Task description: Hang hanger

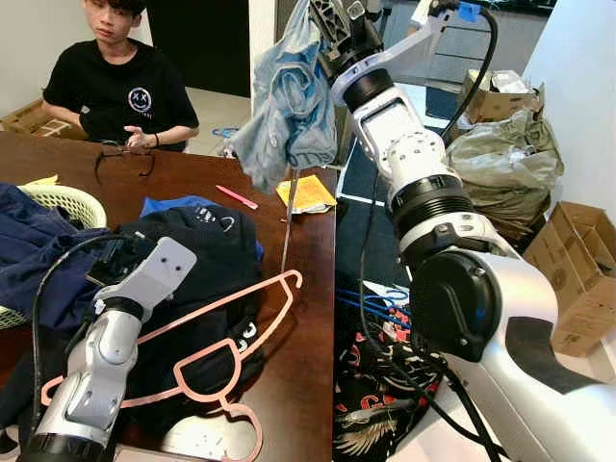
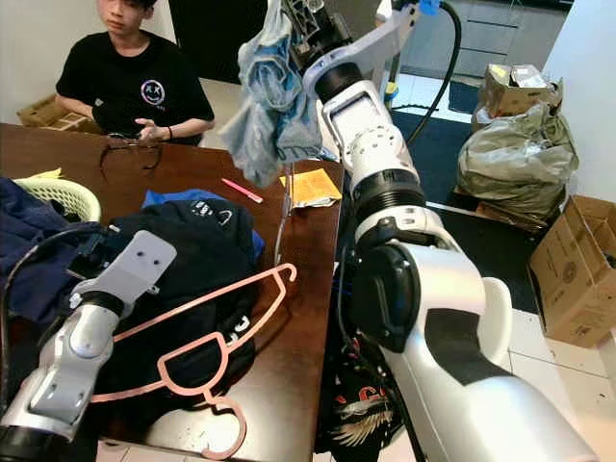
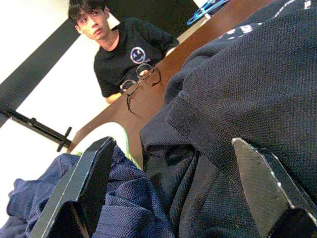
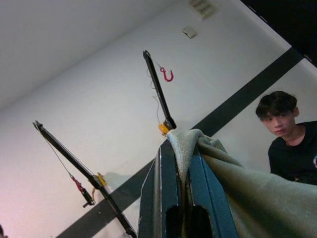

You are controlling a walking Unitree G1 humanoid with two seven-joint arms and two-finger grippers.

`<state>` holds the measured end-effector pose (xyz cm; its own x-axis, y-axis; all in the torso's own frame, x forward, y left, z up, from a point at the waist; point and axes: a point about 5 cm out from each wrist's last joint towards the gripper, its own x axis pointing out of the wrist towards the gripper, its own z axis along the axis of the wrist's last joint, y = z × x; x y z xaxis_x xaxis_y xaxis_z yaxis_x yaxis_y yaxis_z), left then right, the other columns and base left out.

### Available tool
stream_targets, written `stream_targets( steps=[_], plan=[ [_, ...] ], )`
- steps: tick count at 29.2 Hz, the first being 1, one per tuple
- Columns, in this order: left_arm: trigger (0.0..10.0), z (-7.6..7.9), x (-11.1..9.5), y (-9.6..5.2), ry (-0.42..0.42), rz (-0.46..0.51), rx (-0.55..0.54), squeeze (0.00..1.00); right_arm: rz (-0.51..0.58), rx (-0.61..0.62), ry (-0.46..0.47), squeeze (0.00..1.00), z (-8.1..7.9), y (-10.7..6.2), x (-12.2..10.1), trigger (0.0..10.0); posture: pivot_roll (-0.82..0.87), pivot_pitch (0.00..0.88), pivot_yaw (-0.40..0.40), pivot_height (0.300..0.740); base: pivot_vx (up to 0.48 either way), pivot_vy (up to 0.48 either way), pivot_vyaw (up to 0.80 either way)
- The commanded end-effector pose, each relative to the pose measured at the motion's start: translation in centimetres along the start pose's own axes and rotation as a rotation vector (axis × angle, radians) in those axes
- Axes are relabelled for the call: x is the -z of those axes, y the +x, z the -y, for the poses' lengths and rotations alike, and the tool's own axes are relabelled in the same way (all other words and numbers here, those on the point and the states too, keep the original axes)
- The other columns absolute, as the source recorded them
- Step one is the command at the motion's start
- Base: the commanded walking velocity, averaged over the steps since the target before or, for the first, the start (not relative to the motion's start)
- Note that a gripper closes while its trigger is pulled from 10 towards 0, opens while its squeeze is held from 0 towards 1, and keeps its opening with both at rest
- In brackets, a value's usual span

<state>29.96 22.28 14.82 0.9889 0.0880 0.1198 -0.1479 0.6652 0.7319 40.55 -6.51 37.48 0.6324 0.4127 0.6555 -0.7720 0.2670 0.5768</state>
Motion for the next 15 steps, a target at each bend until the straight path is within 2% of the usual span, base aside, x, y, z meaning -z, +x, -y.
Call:
stream_targets(
  steps=[1, 2, 5, 6, 7, 8, 12, 13, 15],
  plan=[
    [10.0, 0.5, 0.2, 0.0, 0.012, -0.006, 0.019, 0.0, 0.018, -0.061, -0.021, 0.0, -1.4, 0.8, -0.9, 0.0, 0.19, 0.0, -0.06, 0.74, 0.0, 0.0, 0.0],
    [10.0, 0.5, 0.2, 0.0, 0.013, -0.006, 0.02, 0.0, 0.038, -0.096, -0.04, 0.0, -2.2, 1.2, -1.9, 0.0, 0.19, 0.0, -0.06, 0.74, 0.0, 0.0, 0.0],
    [10.0, 0.5, 0.2, 0.0, 0.013, -0.006, 0.02, 0.0, 0.038, -0.096, -0.04, 0.0, -2.2, 1.2, -1.9, 0.0, 0.19, 0.0, -0.06, 0.74, 0.0, 0.0, 0.0],
    [10.0, 0.5, 0.2, 0.0, 0.013, -0.006, 0.021, 0.0, 0.081, -0.13, -0.036, 0.0, -3.1, 1.7, -3.5, 0.0, 0.19, 0.0, -0.061, 0.74, 0.0, 0.0, 0.0],
    [10.0, 0.5, 0.2, 0.0, 0.013, -0.006, 0.021, 0.0, 0.081, -0.13, -0.036, 0.0, -3.1, 1.7, -3.5, 0.0, 0.19, 0.0, -0.061, 0.74, 0.0, 0.0, 0.0],
    [10.0, 0.5, 0.2, 0.0, 0.012, -0.006, 0.02, 0.0, 0.104, -0.159, -0.046, 0.0, -3.9, 2.0, -4.5, 0.0, 0.19, 0.0, -0.065, 0.74, 0.0, 0.0, 0.0],
    [10.0, 0.5, 0.2, 0.0, 0.012, -0.005, 0.02, 0.0, 0.091, -0.181, -0.066, 0.0, -4.3, 2.1, -4.5, 0.0, 0.18, 0.0, -0.064, 0.74, 0.0, 0.0, 0.0],
    [10.0, 0.4, 0.1, 0.0, 0.015, 0.003, 0.02, 0.0, 0.052, -0.221, -0.094, 0.0, -4.7, 2.2, -3.7, 0.0, 0.17, 0.0, -0.058, 0.74, 0.0, 0.0, 0.0],
    [10.0, 0.4, 0.1, 0.0, 0.015, 0.003, 0.02, 0.0, 0.052, -0.221, -0.094, 0.0, -4.7, 2.2, -3.7, 0.0, 0.17, 0.0, -0.058, 0.74, 0.0, 0.0, 0.0]
  ],
)
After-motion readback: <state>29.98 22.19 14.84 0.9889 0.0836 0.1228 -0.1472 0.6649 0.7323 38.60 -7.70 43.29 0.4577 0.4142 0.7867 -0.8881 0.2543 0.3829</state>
